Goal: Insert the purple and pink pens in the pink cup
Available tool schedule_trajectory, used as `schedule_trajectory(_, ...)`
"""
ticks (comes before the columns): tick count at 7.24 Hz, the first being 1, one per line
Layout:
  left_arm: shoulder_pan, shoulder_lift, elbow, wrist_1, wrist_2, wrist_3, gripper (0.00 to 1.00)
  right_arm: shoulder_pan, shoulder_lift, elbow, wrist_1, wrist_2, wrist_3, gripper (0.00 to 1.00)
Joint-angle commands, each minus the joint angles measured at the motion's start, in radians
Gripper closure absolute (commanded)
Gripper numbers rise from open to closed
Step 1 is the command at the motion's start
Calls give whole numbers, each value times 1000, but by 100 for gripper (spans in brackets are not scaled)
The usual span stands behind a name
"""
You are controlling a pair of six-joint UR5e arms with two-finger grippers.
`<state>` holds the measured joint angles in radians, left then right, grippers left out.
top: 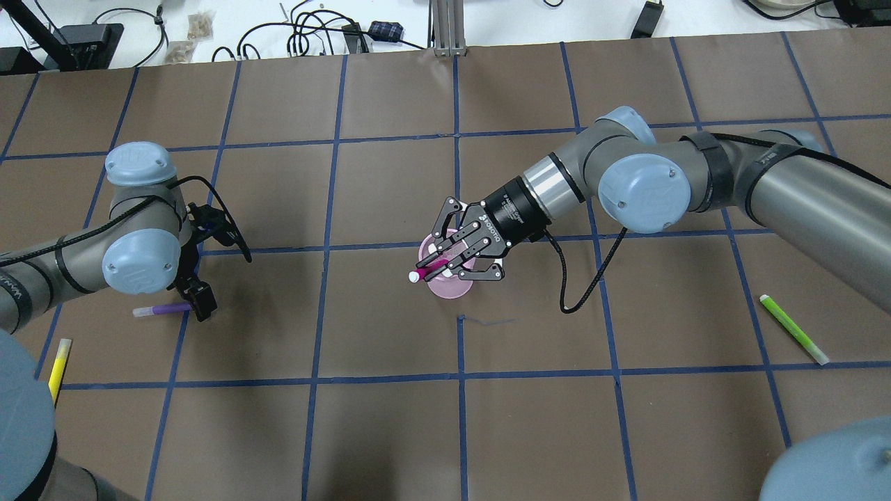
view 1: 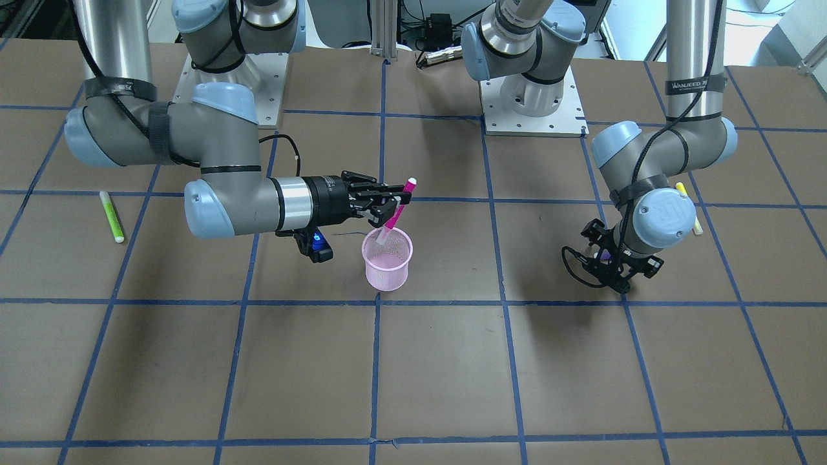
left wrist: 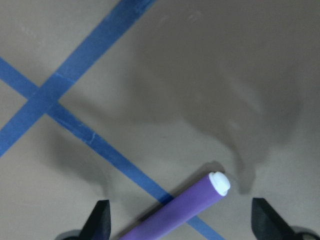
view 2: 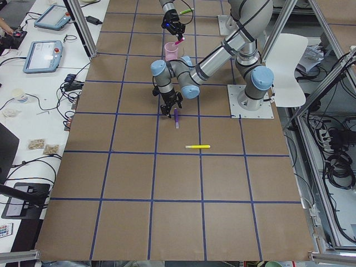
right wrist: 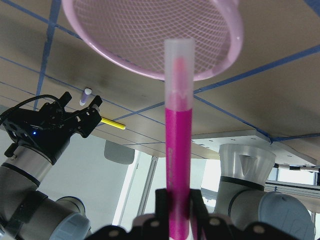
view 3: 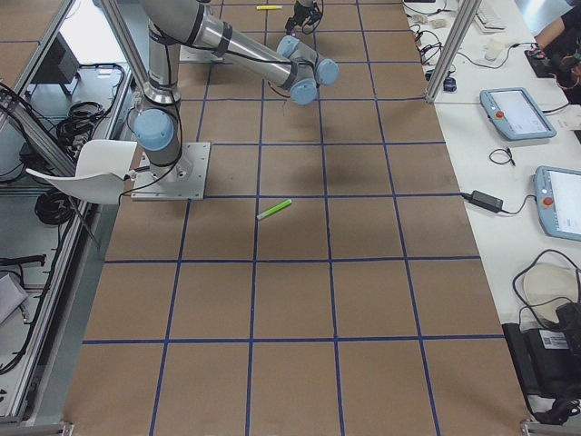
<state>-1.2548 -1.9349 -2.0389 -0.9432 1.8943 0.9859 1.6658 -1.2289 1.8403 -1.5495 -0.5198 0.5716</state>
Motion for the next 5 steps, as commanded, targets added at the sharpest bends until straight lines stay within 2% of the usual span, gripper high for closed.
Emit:
schedule_trajectory(1,2,-2,2,3,-7,-4,26,-1,2,0,0,1,1,34)
schedule_trajectory(2,2,-2,3,4,-8,-4,28,-1,2,0,0,1,1,28)
schedule_trajectory(3,2,-4,3,4,-9,-4,30,-1,2,-4,-1,0,2,25)
schedule_trajectory(4,2,-6,3,10,-9,-4,33,-12,-10,-19,-14,-32,22,18)
schedule_trajectory(5,2,-7,9,12,-9,-1,37,-35,-18,-65,-21,-137,27,13)
